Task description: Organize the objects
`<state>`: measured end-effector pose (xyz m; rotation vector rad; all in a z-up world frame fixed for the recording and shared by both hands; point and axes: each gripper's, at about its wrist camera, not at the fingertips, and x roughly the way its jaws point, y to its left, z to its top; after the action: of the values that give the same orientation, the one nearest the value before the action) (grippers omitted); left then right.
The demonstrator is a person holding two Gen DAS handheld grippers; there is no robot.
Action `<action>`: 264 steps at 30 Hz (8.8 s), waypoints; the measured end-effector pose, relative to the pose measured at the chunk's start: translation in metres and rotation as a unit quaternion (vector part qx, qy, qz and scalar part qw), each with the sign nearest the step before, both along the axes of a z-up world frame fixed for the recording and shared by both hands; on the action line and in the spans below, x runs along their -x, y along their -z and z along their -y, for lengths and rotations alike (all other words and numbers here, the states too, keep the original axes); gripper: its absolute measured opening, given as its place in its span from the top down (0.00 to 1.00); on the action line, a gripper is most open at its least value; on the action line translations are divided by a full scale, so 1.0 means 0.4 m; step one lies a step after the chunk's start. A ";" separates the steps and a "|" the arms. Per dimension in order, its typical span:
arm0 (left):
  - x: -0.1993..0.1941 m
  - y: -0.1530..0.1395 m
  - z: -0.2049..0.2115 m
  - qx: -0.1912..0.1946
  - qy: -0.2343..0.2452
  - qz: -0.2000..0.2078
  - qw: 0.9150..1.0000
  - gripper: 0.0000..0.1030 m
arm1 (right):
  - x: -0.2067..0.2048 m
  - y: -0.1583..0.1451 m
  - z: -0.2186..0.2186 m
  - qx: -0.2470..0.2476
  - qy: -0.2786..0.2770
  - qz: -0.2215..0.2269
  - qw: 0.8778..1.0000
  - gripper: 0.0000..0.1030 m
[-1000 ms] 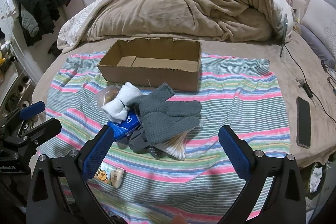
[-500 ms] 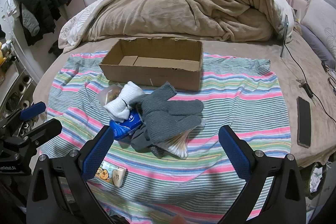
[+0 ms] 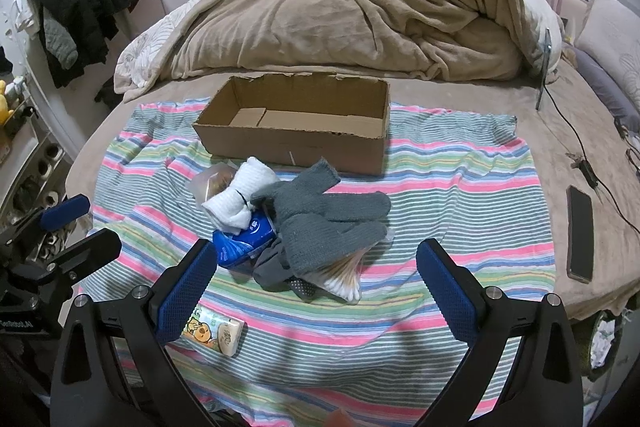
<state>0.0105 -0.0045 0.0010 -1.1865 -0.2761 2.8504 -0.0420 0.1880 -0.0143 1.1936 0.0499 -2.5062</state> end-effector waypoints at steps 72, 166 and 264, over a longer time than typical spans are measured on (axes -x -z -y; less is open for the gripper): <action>0.031 0.387 -0.057 0.029 0.082 0.154 0.984 0.35 | 0.149 0.227 0.049 -0.021 -0.030 0.071 0.997 0.30; 0.630 0.214 -0.033 -0.044 0.084 0.099 0.991 0.32 | 0.461 0.157 0.060 0.073 -0.060 0.053 0.994 0.92; 0.310 0.290 -0.075 0.016 0.111 0.074 0.991 0.57 | 0.176 0.294 -0.061 0.092 -0.005 0.120 0.988 0.58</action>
<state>-0.1134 0.0254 -0.1151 -1.3446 -0.0957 2.5926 -0.1123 0.2125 -0.1319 1.4002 -0.2319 -2.2822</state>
